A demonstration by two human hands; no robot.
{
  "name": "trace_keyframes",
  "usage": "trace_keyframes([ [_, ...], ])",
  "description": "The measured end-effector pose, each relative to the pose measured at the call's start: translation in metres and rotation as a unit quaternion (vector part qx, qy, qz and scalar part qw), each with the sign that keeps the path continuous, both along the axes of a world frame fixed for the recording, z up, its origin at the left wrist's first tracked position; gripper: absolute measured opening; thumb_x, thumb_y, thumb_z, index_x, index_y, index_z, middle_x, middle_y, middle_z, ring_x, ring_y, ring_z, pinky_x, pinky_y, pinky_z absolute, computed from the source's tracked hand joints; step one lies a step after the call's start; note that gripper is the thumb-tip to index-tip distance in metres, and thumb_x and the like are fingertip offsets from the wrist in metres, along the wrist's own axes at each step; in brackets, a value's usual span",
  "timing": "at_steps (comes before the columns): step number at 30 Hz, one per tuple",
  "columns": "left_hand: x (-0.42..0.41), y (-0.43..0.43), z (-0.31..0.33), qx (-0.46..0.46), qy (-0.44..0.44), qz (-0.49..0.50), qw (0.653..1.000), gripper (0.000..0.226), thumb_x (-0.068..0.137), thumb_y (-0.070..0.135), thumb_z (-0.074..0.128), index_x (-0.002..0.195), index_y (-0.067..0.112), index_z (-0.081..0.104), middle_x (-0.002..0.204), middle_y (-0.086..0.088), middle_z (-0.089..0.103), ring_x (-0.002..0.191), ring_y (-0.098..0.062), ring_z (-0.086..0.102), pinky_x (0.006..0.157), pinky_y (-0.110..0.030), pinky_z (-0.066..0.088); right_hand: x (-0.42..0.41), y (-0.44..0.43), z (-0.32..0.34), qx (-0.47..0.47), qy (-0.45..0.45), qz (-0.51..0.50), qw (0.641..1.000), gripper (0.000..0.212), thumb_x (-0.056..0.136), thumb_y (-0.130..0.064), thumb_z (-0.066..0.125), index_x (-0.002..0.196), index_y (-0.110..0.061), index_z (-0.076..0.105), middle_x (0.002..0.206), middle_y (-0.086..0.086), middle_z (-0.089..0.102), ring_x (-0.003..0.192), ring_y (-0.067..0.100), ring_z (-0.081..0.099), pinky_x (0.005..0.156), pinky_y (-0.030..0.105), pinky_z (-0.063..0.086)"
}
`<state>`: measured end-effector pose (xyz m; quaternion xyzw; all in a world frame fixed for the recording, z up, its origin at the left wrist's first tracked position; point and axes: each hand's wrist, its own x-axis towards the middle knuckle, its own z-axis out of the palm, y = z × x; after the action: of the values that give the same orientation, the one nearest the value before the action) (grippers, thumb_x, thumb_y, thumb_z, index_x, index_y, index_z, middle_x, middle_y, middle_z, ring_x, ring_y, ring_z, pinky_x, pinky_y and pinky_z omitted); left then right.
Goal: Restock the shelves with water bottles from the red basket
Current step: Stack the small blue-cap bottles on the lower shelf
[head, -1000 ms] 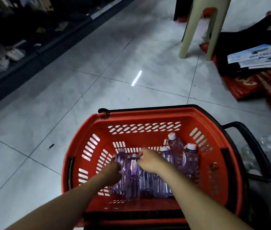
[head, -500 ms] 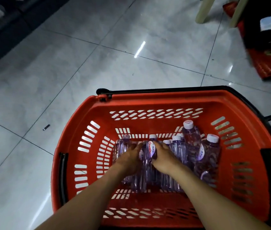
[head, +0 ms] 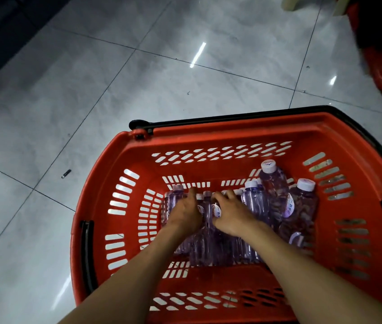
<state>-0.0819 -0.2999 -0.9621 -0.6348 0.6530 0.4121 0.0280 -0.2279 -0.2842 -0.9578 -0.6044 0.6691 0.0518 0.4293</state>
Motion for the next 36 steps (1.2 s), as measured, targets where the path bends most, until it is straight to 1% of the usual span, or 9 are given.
trace_keyframes([
  [5, 0.000, -0.003, 0.004, 0.051, 0.019, 0.078, 0.995, 0.075, 0.092, -0.001, 0.054, 0.152, 0.006, 0.009, 0.122, -0.019, 0.058, 0.111, -0.032, 0.059, 0.090, -0.037, 0.054, 0.003, -0.004, 0.001, 0.023, -0.005, -0.067, 0.997, 0.097, 0.082, -0.014, 0.071, 0.155, -0.026, 0.008, 0.161, 0.006, 0.013, 0.138, 0.033, 0.039, 0.107, 0.042, 0.043],
  [10, 0.005, -0.011, 0.009, 0.091, 0.044, 0.075, 0.992, 0.028, 0.089, 0.002, 0.057, 0.113, 0.015, 0.052, 0.110, -0.007, 0.059, 0.105, -0.028, 0.059, 0.092, -0.043, 0.054, -0.008, -0.008, 0.009, 0.024, -0.021, -0.078, 0.996, 0.073, 0.080, -0.018, 0.075, 0.143, -0.022, 0.039, 0.138, 0.006, 0.037, 0.128, 0.030, 0.045, 0.101, 0.037, 0.045],
  [14, 0.012, -0.010, 0.016, 0.093, 0.058, 0.064, 0.992, 0.058, 0.082, 0.012, 0.072, 0.129, 0.017, 0.038, 0.124, -0.009, 0.054, 0.114, -0.030, 0.056, 0.095, -0.047, 0.053, -0.015, 0.000, 0.015, 0.059, -0.119, -0.074, 0.988, 0.088, 0.069, -0.020, 0.085, 0.133, -0.042, 0.028, 0.135, 0.005, 0.037, 0.116, 0.026, 0.047, 0.078, 0.029, 0.046],
  [19, 0.015, -0.005, 0.024, 0.142, 0.146, 0.082, 0.976, 0.069, 0.078, 0.000, 0.074, 0.127, 0.024, 0.031, 0.125, -0.012, 0.052, 0.107, -0.024, 0.060, 0.079, -0.039, 0.061, -0.009, 0.015, 0.014, 0.116, -0.203, -0.107, 0.966, 0.109, 0.063, -0.022, 0.090, 0.139, -0.045, 0.016, 0.150, 0.002, 0.041, 0.134, 0.028, 0.042, 0.107, 0.050, 0.041],
  [22, 0.013, 0.000, 0.028, 0.167, 0.177, 0.118, 0.963, 0.071, 0.076, -0.008, 0.070, 0.131, 0.019, 0.034, 0.127, -0.013, 0.052, 0.111, -0.029, 0.059, 0.079, -0.039, 0.061, -0.017, 0.017, 0.013, 0.128, -0.191, -0.165, 0.959, 0.119, 0.064, -0.021, 0.091, 0.147, -0.037, 0.007, 0.152, 0.004, 0.038, 0.137, 0.029, 0.039, 0.110, 0.048, 0.037],
  [24, 0.014, 0.003, 0.029, 0.203, 0.207, 0.123, 0.949, 0.059, 0.078, -0.012, 0.065, 0.127, 0.016, 0.045, 0.123, -0.015, 0.058, 0.106, -0.028, 0.063, 0.084, -0.045, 0.059, -0.023, 0.017, 0.014, 0.158, -0.194, -0.200, 0.947, 0.114, 0.069, -0.014, 0.087, 0.147, -0.038, 0.007, 0.147, 0.004, 0.042, 0.130, 0.028, 0.043, 0.104, 0.047, 0.043],
  [29, 0.019, 0.019, 0.031, 0.242, 0.266, 0.144, 0.922, 0.093, 0.076, -0.023, 0.061, 0.144, 0.030, 0.025, 0.136, -0.013, 0.050, 0.116, -0.029, 0.059, 0.078, -0.041, 0.061, -0.026, 0.015, 0.022, 0.207, -0.252, -0.236, 0.915, 0.100, 0.078, 0.006, 0.072, 0.144, -0.045, 0.018, 0.131, -0.001, 0.056, 0.114, 0.025, 0.055, 0.093, 0.047, 0.052],
  [33, 0.021, 0.027, 0.037, 0.218, 0.287, 0.166, 0.918, 0.110, 0.075, -0.024, 0.062, 0.152, 0.032, 0.007, 0.138, -0.017, 0.049, 0.118, -0.033, 0.059, 0.078, -0.041, 0.061, -0.025, 0.017, 0.033, 0.161, -0.247, -0.193, 0.936, 0.097, 0.076, 0.000, 0.076, 0.144, -0.043, 0.021, 0.141, -0.001, 0.049, 0.125, 0.027, 0.048, 0.095, 0.047, 0.048],
  [36, 0.033, 0.017, 0.058, 0.200, 0.308, 0.190, 0.910, 0.092, 0.073, -0.020, 0.067, 0.145, 0.017, 0.025, 0.125, -0.019, 0.059, 0.111, -0.032, 0.064, 0.083, -0.040, 0.059, -0.027, 0.008, 0.052, 0.087, -0.266, -0.198, 0.939, 0.087, 0.073, -0.012, 0.083, 0.138, -0.033, 0.029, 0.129, -0.001, 0.054, 0.119, 0.024, 0.051, 0.098, 0.040, 0.042],
])
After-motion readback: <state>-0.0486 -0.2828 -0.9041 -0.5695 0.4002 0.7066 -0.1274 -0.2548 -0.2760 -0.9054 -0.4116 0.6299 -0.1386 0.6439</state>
